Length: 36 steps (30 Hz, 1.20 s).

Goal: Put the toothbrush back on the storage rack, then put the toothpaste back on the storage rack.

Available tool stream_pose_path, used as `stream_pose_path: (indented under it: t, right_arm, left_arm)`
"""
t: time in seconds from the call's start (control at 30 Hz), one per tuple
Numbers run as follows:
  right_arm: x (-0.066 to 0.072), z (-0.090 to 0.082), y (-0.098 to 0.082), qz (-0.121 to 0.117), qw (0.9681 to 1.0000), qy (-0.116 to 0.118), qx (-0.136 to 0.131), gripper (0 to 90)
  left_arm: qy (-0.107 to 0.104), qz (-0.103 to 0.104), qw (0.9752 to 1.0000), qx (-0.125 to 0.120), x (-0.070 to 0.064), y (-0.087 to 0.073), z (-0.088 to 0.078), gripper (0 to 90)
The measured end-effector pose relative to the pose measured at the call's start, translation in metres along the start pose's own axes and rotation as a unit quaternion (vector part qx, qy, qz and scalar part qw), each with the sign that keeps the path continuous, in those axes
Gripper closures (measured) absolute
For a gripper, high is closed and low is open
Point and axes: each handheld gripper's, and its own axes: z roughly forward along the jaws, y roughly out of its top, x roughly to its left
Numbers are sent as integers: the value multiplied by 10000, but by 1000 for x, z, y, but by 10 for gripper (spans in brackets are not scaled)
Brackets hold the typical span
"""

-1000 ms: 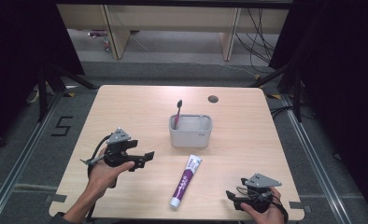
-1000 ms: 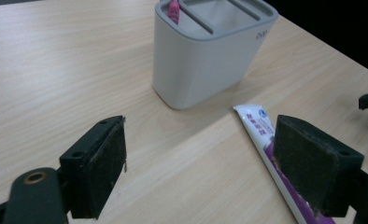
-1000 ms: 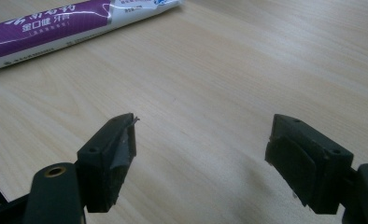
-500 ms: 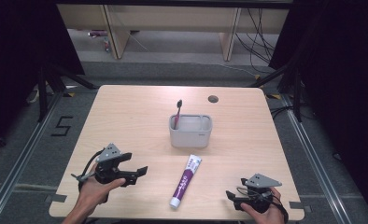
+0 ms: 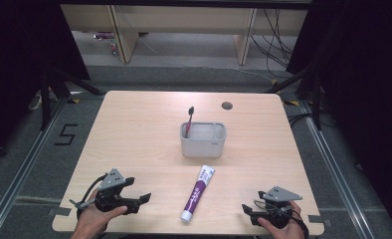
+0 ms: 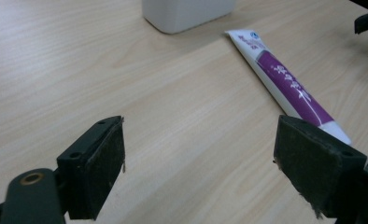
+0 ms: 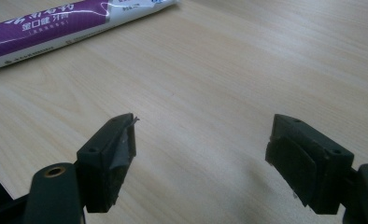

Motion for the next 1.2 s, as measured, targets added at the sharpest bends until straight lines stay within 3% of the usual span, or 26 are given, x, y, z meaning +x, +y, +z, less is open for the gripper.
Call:
stream_pose_path:
  t: [0.07, 0.2, 0.27, 0.37, 0.4, 0.5, 0.53, 0.6, 0.63, 0.67, 0.7, 0.73, 0.77, 0.8, 0.87, 0.9, 0.93, 0.97, 1.0, 1.03, 1.07, 1.13, 1.2]
  right_arm:
    - [2, -1, 0, 117, 9999, 46, 57, 239]
    - [1, 0, 0, 41, 10000, 10, 26, 239]
    - [3, 0, -1, 184, 9998, 96, 56, 239]
    - [1, 0, 0, 7, 10000, 50, 15, 239]
    - [2, 1, 0, 96, 9998, 152, 19, 239]
    - [2, 0, 1, 95, 9999, 79, 11, 239]
    - [4, 0, 1, 147, 9998, 114, 14, 239]
    - [4, 0, 3, -13, 9999, 127, -38, 280]
    - [8, 0, 5, -9, 9996, 265, -55, 328]
    - [11, -1, 7, 35, 9997, 253, -28, 346]
    - [11, -1, 8, -117, 9995, 280, -75, 346]
    - [16, -2, 10, 8, 9995, 309, -22, 346]
    - [16, -1, 12, -191, 9992, 333, -98, 346]
    - [21, -2, 14, -59, 9992, 401, -65, 339]
    - [27, -2, 18, -77, 9986, 497, -149, 334]
    - [28, -1, 20, -203, 9983, 516, -205, 335]
    - [32, -1, 21, -118, 9976, 659, -162, 345]
    - [35, -1, 23, -94, 9977, 657, -167, 364]
    - [35, 0, 25, -354, 9969, 616, -328, 383]
    - [39, -1, 27, -269, 9971, 627, -336, 420]
    - [39, -1, 29, -477, 9958, 657, -415, 462]
    - [45, -2, 31, -339, 9963, 680, -391, 524]
    - [46, 0, 33, -468, 9957, 669, -435, 571]
  left_arm:
    - [3, -24, 10000, 3, -3, -4, -1, 160]
    - [-5, -35, 10000, -2, -7, -11, -4, 160]
    - [-12, -21, 10000, 19, -7, -14, -6, 160]
    - [13, 51, 9999, 97, -7, -19, -8, 160]
    - [50, 52, 9999, 114, -7, -21, -8, 160]
    - [80, 87, 9997, 209, -6, -25, -9, 161]
    - [85, -1, 9999, 136, -7, -27, -8, 160]
    - [109, 49, 9997, 217, -5, -30, -8, 161]
    - [150, 90, 9995, 261, -5, -31, -8, 161]
    - [157, 107, 9992, 340, -5, -31, -8, 161]
    - [160, 111, 9993, 317, -4, -33, -7, 162]
    - [181, 13, 9995, 256, -6, -34, -7, 161]
    - [155, 140, 9992, 331, -6, -34, -8, 161]
    - [172, 104, 9995, 224, -7, -35, -8, 162]
    - [191, 142, 9994, 249, -7, -35, -9, 163]
    - [213, 135, 9994, 242, -7, -35, -9, 163]
    - [222, 221, 9991, 285, -6, -35, -10, 163]
    - [206, 191, 9992, 270, -6, -36, -10, 162]
    - [217, 229, 9989, 344, -5, -35, -10, 162]
    - [199, 241, 9990, 323, -5, -35, -10, 163]
    - [225, 231, 9991, 271, -5, -36, -8, 162]
    - [194, 184, 9994, 231, -6, -36, -7, 162]
    - [177, 180, 9992, 304, -7, -36, -8, 163]
